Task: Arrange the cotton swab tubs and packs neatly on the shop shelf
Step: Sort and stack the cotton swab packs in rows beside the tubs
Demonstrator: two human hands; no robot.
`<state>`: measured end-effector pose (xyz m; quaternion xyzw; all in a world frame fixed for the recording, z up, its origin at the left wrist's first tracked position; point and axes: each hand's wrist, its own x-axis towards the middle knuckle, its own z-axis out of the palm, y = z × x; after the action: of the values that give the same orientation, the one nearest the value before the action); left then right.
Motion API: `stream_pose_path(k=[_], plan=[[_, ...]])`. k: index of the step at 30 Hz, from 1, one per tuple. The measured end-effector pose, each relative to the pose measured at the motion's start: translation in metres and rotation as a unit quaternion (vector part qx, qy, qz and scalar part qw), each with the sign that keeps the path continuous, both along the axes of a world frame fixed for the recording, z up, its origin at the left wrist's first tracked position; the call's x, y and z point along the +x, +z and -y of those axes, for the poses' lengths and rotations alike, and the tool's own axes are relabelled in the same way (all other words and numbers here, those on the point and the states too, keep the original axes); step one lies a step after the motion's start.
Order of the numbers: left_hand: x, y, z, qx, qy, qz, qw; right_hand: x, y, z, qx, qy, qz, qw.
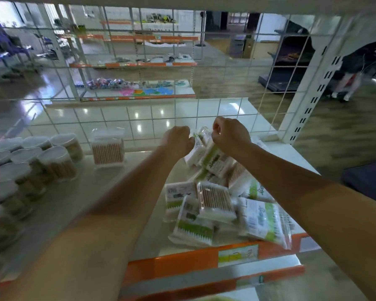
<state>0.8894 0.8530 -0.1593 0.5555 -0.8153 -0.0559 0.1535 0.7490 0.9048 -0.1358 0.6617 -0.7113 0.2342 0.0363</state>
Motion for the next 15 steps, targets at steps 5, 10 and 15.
stream_pose_path(k=[5,10,15], plan=[[-0.023,-0.004,-0.001,0.046,0.055,-0.01,0.997,-0.018,-0.004,0.002,0.003,0.012,0.014,1.0],[-0.03,-0.004,-0.006,0.084,0.09,-0.027,0.992,-0.025,-0.009,0.001,0.003,0.037,0.016,0.999],[-0.025,-0.008,-0.012,0.118,0.131,-0.086,0.981,-0.028,-0.012,-0.001,0.006,0.054,0.022,0.998]])
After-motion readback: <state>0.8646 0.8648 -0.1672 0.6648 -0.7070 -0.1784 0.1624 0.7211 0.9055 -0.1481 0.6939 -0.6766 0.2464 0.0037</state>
